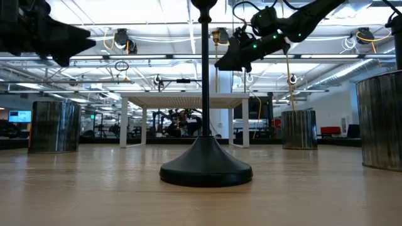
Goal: Pick & Place candle stick holders
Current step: Put the black candleholder on the shelf
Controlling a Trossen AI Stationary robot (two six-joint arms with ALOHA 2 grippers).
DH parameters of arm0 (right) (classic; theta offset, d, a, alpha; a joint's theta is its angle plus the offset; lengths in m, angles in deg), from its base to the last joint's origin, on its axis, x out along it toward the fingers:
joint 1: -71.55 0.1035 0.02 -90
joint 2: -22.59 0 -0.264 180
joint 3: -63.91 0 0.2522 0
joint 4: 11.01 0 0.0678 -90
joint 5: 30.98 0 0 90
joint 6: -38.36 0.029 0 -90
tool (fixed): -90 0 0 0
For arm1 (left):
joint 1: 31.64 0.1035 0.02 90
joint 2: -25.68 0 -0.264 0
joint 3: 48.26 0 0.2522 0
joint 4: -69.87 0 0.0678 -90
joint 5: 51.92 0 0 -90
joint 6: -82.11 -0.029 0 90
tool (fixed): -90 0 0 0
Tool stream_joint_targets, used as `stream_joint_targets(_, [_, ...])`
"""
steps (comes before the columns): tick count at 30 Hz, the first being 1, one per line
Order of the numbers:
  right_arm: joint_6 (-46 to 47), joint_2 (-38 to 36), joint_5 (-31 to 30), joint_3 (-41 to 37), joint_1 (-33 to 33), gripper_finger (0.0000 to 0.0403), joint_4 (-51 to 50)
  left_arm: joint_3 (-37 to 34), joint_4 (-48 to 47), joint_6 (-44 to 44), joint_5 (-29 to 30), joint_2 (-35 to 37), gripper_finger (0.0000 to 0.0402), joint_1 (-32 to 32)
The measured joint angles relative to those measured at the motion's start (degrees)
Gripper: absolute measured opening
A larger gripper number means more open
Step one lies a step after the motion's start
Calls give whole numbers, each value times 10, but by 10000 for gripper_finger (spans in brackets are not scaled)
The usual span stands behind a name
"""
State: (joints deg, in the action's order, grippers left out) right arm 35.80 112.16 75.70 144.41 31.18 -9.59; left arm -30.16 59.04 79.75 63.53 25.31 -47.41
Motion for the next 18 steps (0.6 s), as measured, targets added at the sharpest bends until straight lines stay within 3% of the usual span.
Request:
stream_joint_targets(8, [-27,-42,-18,1,7,173,-86,0,-36,25,-32,0,179,0])
stream_joint_targets(12, [-28,-78,-17,0,13,174,-193,0,-37,27,-68,0,179,0])
stream_joint_targets(18, [-41,-131,-15,0,72,174,-388,0,-41,26,-70,0,179,0])
